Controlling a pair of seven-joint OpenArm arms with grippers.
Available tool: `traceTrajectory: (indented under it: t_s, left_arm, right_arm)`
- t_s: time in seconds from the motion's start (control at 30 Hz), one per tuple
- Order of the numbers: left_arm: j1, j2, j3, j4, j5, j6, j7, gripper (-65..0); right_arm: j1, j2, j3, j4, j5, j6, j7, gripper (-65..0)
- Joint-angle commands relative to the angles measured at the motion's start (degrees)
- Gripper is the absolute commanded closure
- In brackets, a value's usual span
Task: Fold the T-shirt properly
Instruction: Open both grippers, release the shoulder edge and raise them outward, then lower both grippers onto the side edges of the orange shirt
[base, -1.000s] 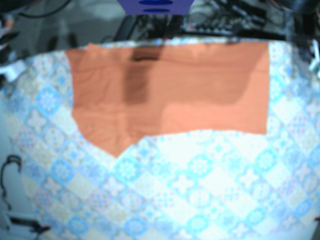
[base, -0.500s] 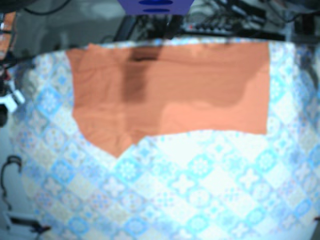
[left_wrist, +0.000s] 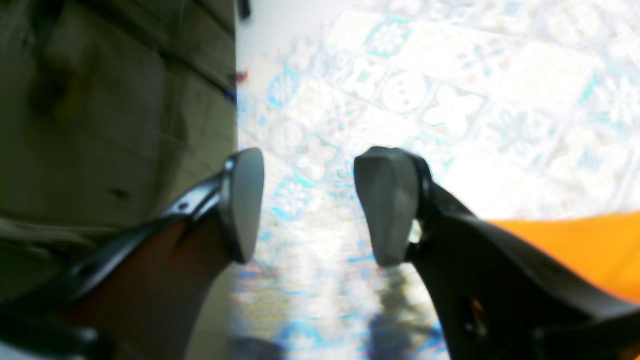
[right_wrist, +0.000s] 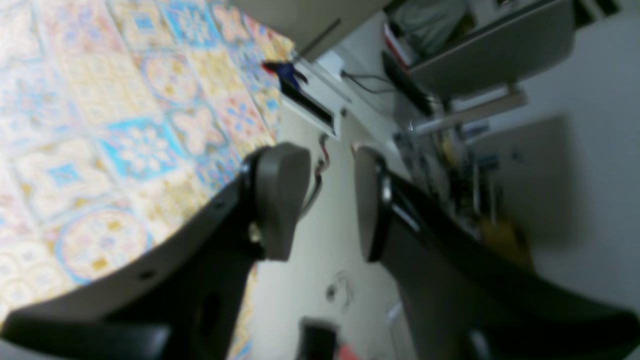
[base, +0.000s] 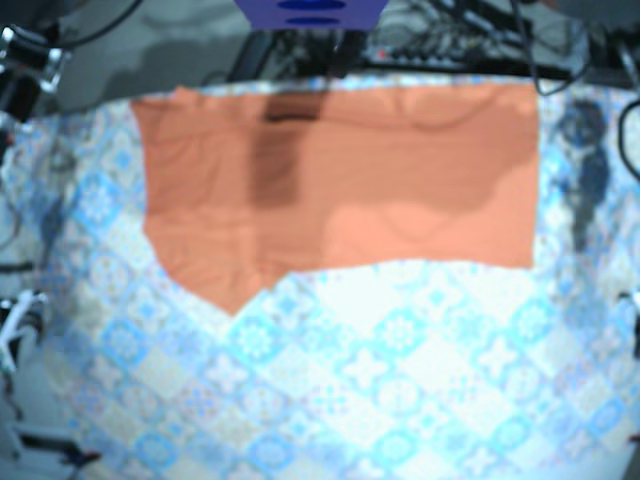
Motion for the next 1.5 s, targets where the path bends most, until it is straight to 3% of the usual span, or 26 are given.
traceTrajectory:
  t_s: [0.0, 0.27, 0.53, 0.63, 0.87, 1.1, 1.47]
  left_arm:
    - [-3.95, 0.12, 0.95, -2.48, -1.27, 0.45, 0.75, -32.3]
    - [-18.63, 9.0, 1.74, -36.33, -7.24, 0.45, 0.92, -32.3]
    - [-23.82, 11.38, 2.09, -64.28, -17.44, 0.45, -7.78, -32.3]
    - [-24.17, 12.26, 2.0, -70.0, -19.2, 0.45, -9.89, -32.3]
    - [-21.09, 13.13, 2.18, -70.97, -19.38, 0.45, -11.56, -32.4]
    - [-17.05, 13.13, 2.0, -70.79, -19.29, 0.45, -11.56, -32.4]
    - [-14.32, 12.78, 1.91, -70.7, -19.29, 0.45, -11.73, -32.4]
  right_arm:
    - [3.25, 1.17, -0.25, -1.99, 1.59, -0.68, 0.57, -20.2]
    - [17.66, 0.91, -4.99, -33.46, 15.48, -0.5, -2.86, -20.2]
    - [26.28, -0.06, -13.96, -60.98, 30.69, -0.5, -0.31, -20.2]
    - [27.07, -1.47, -15.98, -67.48, 32.98, -0.5, 1.97, -20.3]
    - [26.98, -6.04, -16.33, -71.0, 33.77, -0.5, 2.68, -20.8]
    - [26.81, -6.3, -16.33, -71.0, 35.0, -0.68, 2.5, -29.2]
    - [25.49, -6.21, -16.33, -70.91, 35.26, -0.68, 2.68, -29.6]
